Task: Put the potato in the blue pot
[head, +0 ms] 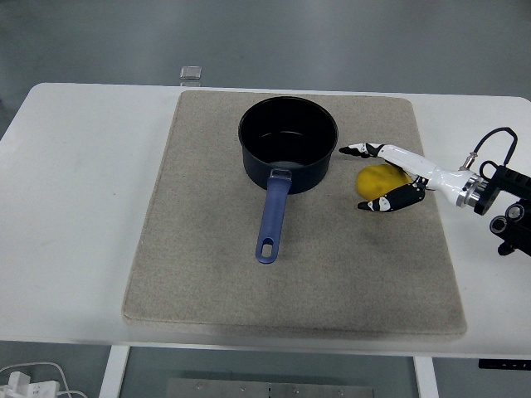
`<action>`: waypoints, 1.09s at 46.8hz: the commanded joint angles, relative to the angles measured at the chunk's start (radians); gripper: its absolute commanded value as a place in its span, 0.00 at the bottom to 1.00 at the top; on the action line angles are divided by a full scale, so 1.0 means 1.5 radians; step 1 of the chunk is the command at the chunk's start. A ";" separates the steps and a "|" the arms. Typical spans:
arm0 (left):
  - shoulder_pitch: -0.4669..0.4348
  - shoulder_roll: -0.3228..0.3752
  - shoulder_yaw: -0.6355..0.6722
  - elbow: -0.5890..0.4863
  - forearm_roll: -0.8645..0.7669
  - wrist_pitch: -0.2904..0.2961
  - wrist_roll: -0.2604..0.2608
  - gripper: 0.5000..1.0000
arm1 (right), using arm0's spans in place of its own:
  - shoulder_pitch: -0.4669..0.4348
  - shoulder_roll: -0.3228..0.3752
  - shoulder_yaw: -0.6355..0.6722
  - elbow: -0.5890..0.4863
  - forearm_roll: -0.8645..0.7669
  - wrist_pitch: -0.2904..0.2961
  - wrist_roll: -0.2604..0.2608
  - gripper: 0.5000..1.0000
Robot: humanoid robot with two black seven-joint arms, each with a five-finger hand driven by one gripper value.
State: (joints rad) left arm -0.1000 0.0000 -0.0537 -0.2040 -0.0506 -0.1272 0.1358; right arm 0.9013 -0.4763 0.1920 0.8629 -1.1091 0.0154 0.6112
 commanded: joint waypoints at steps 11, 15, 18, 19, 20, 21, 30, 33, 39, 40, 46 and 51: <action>-0.001 0.000 0.001 -0.001 0.000 0.000 0.000 1.00 | 0.005 -0.007 -0.001 -0.011 -0.005 -0.002 0.000 0.86; -0.001 0.000 0.000 -0.001 0.001 0.000 0.000 1.00 | 0.005 -0.008 -0.002 -0.014 -0.005 -0.001 0.000 0.86; -0.001 0.000 0.000 -0.001 0.000 -0.001 0.000 1.00 | 0.006 -0.008 -0.004 -0.018 -0.005 -0.002 0.000 0.86; -0.001 0.000 0.000 -0.001 0.001 0.000 0.000 1.00 | 0.006 -0.008 -0.004 -0.019 -0.005 -0.002 0.000 0.86; -0.001 0.000 0.000 -0.001 0.000 0.000 0.000 1.00 | 0.006 -0.008 -0.004 -0.021 -0.006 -0.001 0.000 0.86; -0.001 0.000 0.000 -0.001 0.001 0.000 0.000 1.00 | 0.006 -0.008 -0.005 -0.022 -0.006 -0.001 0.000 0.86; -0.001 0.000 0.000 0.000 0.000 0.000 0.000 1.00 | 0.005 -0.008 -0.006 -0.028 -0.005 0.000 0.000 0.86; -0.001 0.000 0.000 0.000 0.001 0.000 0.000 1.00 | 0.005 -0.008 -0.006 -0.032 -0.005 0.000 0.000 0.86; -0.001 0.000 0.000 0.000 0.000 0.000 0.000 1.00 | 0.004 -0.007 -0.005 -0.041 -0.004 -0.002 0.000 0.85; -0.001 0.000 0.000 0.000 0.001 0.000 0.000 1.00 | 0.004 -0.007 -0.004 -0.043 -0.004 -0.003 0.000 0.85; -0.001 0.000 0.000 0.000 0.001 0.000 0.000 1.00 | 0.004 -0.004 -0.003 -0.063 -0.002 -0.012 0.000 0.83; -0.001 0.000 0.000 0.000 0.000 -0.001 0.000 1.00 | 0.003 -0.002 -0.004 -0.065 -0.001 -0.012 0.000 0.74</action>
State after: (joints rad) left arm -0.1013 0.0000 -0.0537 -0.2039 -0.0501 -0.1273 0.1362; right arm 0.9066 -0.4807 0.1872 0.7670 -1.1110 -0.0027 0.6108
